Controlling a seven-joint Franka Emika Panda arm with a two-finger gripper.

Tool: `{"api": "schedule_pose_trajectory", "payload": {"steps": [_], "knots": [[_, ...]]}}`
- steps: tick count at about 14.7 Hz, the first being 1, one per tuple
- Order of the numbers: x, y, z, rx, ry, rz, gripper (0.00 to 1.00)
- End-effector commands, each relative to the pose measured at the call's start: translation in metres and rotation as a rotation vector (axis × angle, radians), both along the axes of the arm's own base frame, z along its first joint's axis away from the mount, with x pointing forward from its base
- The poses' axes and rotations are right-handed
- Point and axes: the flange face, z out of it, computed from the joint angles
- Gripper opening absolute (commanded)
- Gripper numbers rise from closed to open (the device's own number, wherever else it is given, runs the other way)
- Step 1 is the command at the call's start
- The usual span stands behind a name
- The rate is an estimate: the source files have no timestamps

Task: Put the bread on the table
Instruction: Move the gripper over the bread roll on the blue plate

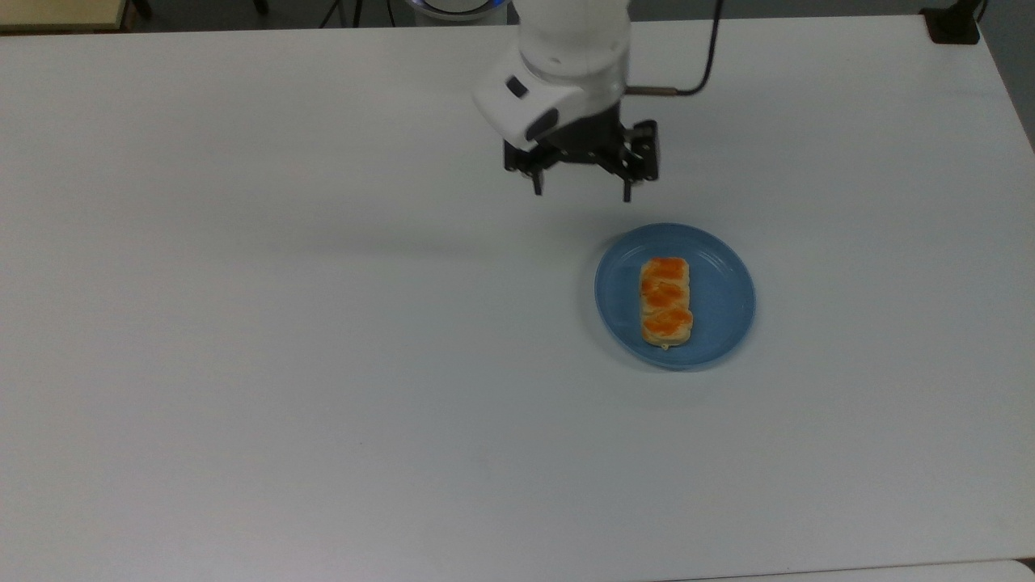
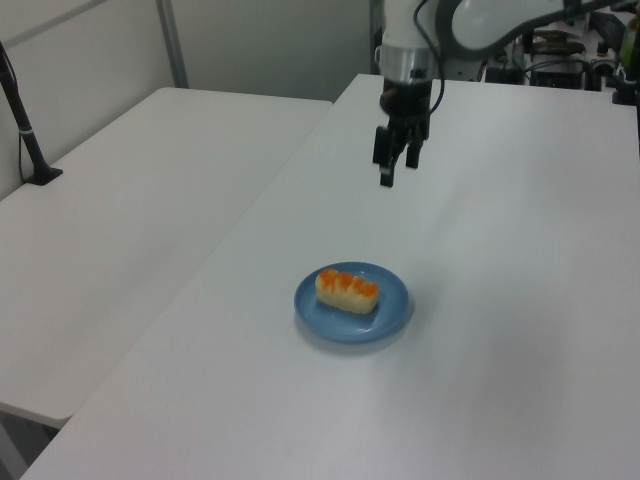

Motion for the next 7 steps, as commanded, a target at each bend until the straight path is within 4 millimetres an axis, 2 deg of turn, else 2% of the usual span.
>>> {"api": "schedule_pose_trajectory", "payload": {"steps": [1,4,7], "knots": [[0.009,0.034,-0.039,0.037,-0.017,-0.005,1.0],[0.013,0.07,-0.069,0.058,-0.048,0.001,1.0],[0.018,0.089,-0.081,0.083,-0.105,-0.061,1.0]]}}
